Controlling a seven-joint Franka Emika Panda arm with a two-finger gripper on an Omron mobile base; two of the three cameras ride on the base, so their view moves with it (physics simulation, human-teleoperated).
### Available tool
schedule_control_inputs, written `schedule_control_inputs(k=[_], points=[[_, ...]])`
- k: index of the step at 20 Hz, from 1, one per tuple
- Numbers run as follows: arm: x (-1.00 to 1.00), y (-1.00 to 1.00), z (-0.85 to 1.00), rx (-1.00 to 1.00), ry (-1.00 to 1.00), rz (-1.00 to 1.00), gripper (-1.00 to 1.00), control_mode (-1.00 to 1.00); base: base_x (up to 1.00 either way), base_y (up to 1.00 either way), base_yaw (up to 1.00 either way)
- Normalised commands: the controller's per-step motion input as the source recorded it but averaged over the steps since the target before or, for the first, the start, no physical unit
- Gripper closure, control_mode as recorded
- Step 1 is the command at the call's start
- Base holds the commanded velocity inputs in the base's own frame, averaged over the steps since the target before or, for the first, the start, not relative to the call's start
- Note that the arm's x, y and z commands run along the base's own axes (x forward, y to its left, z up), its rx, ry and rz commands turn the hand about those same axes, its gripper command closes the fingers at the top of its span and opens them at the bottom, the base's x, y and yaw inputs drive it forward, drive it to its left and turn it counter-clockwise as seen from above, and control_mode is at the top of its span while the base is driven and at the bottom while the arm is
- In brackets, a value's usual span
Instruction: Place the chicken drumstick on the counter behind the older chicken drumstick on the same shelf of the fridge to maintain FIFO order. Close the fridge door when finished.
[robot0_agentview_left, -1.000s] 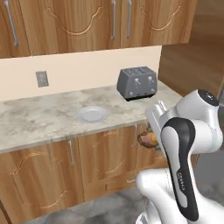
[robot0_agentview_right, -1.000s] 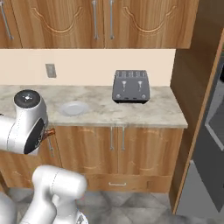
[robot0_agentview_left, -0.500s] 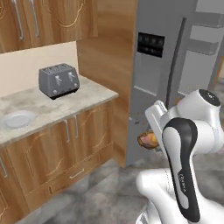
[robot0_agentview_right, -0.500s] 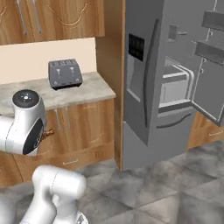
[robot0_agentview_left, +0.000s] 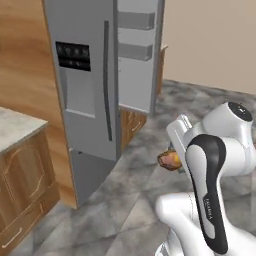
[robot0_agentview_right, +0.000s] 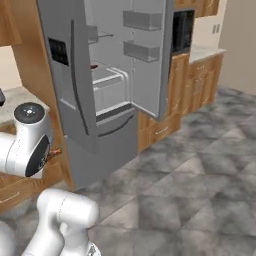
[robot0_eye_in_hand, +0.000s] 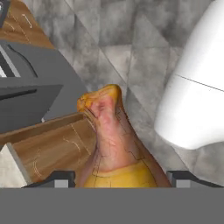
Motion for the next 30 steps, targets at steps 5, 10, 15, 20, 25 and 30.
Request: schedule_control_inputs(k=[5, 10, 15, 20, 25, 30], points=[[0.00, 0.00, 0.00, 0.00, 0.00, 0.00, 1.00, 1.00, 0.75, -0.49, -0.30], [0.00, 0.00, 0.00, 0.00, 0.00, 0.00, 1.00, 1.00, 0.86, -0.24, -0.09], [0.00, 0.00, 0.00, 0.00, 0.00, 0.00, 1.00, 1.00, 0.99, -0.38, 0.17], [0.00, 0.00, 0.00, 0.00, 0.00, 0.00, 1.00, 1.00, 0.91, -0.08, 0.44], [0.00, 0.00, 0.00, 0.00, 0.00, 0.00, 1.00, 1.00, 0.78, 0.00, 0.59], [0.00, 0.00, 0.00, 0.00, 0.00, 0.00, 1.00, 1.00, 0.88, -0.10, 0.55]])
